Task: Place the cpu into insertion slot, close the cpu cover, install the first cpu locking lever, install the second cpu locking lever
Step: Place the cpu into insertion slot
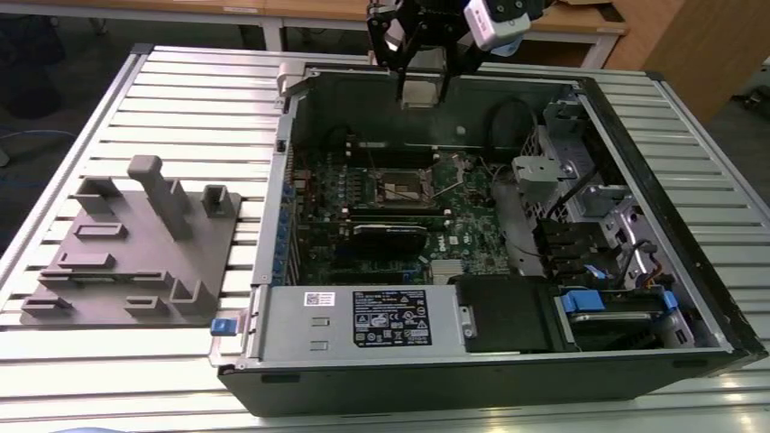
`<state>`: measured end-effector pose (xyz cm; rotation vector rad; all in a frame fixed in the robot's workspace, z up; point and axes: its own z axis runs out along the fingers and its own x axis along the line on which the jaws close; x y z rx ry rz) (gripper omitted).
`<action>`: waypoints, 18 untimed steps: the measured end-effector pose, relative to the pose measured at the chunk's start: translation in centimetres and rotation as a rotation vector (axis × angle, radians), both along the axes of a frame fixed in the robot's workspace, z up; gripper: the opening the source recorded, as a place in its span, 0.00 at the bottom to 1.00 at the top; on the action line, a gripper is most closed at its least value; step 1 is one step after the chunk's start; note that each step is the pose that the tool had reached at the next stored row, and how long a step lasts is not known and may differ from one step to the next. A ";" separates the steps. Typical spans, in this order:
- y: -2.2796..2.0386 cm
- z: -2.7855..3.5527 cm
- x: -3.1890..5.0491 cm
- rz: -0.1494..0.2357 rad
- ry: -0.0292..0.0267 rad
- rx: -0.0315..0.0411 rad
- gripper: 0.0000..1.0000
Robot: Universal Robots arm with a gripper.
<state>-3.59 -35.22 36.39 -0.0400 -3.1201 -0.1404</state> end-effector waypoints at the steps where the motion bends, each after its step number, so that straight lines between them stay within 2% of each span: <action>1: 0.00 -0.07 0.00 0.000 0.0001 -0.0001 0.54; 18: 0.00 -0.51 0.00 0.000 0.0001 -0.0001 0.54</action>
